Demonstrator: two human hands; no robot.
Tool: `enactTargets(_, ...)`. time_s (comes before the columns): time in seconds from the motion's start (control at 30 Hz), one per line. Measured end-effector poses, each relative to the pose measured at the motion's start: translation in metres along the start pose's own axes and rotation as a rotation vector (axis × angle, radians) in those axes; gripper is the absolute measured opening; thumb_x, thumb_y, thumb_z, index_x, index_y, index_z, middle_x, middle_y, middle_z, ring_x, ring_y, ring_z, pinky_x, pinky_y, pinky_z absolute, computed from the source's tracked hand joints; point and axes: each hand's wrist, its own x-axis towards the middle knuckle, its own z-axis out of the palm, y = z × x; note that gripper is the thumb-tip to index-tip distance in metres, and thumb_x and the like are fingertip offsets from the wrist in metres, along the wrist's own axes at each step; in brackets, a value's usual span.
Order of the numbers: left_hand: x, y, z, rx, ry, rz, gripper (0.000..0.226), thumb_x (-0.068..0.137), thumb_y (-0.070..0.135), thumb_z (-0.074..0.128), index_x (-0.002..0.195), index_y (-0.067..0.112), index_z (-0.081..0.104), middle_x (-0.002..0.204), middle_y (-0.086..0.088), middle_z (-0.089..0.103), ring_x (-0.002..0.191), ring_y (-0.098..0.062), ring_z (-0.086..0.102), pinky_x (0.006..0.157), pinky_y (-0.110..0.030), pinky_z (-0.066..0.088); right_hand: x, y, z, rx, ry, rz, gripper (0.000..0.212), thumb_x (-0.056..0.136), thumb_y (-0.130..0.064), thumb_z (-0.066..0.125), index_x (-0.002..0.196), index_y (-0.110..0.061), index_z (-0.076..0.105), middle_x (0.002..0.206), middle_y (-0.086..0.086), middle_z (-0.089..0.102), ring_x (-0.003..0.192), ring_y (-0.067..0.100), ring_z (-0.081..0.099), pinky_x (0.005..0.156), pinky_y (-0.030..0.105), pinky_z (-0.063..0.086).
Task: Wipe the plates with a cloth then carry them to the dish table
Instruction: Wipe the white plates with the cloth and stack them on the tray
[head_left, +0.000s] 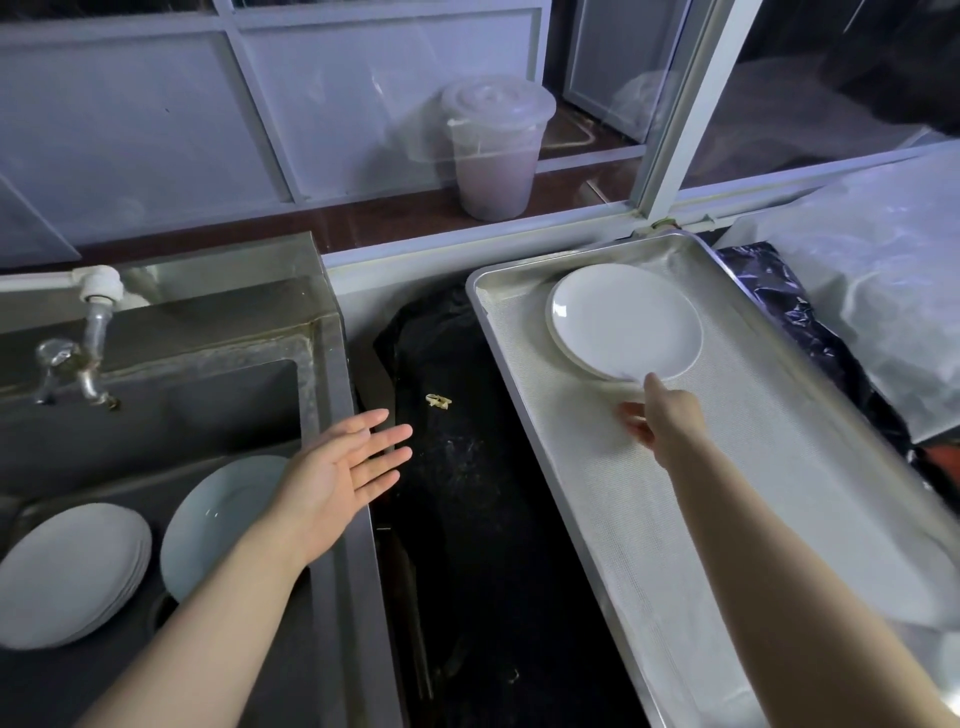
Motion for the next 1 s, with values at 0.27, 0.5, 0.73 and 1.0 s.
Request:
enactTargets(0.27,-0.041,0.011,-0.025,-0.068,-0.006,0.037,0.030,0.101,0.013,0.039,0.120,0.016,0.062,0.114,-0.010,0.071,0.102,-0.025,0.070,0.086,-0.040,0.049,-0.104,0.010,0.009,0.157,-0.352,0.044,0.036,0.099,-0.036,0.046,0.098,-0.007,0.068,0.091,0.010,0.075,0.082,0.027,0.069,0.067,0.033,0.055)
enactTargets(0.5,-0.112,0.026,-0.113,-0.152,-0.007,0.129,0.029,0.101,0.014,0.040,0.120,0.016,0.061,0.115,-0.011,0.071,0.103,-0.027,0.069,0.085,-0.041,0.049,-0.229,0.014,0.064,0.035,-0.492,-0.127,0.026,0.097,-0.034,0.051,0.102,-0.014,0.068,0.095,0.008,0.074,0.085,0.025,0.069,0.074,0.032,0.055)
enactTargets(0.73,-0.204,0.041,-0.249,-0.215,0.096,0.256,0.027,0.099,0.015,0.040,0.115,0.018,0.062,0.113,-0.009,0.072,0.099,-0.025,0.071,0.085,-0.038,0.048,-0.352,0.045,0.155,-0.021,-0.694,-0.178,0.019,0.095,-0.024,0.057,0.097,-0.009,0.069,0.087,0.010,0.072,0.069,0.020,0.067,0.063,0.027,0.051)
enactTargets(1.0,-0.271,0.014,-0.372,-0.312,0.280,0.267,0.027,0.099,0.016,0.040,0.113,0.019,0.062,0.111,-0.006,0.073,0.095,-0.020,0.071,0.092,-0.038,0.047,-0.425,0.103,0.259,-0.199,-0.807,-0.123,0.020,0.090,-0.030,0.064,0.099,-0.014,0.069,0.090,0.005,0.075,0.071,0.018,0.069,0.065,0.027,0.051)
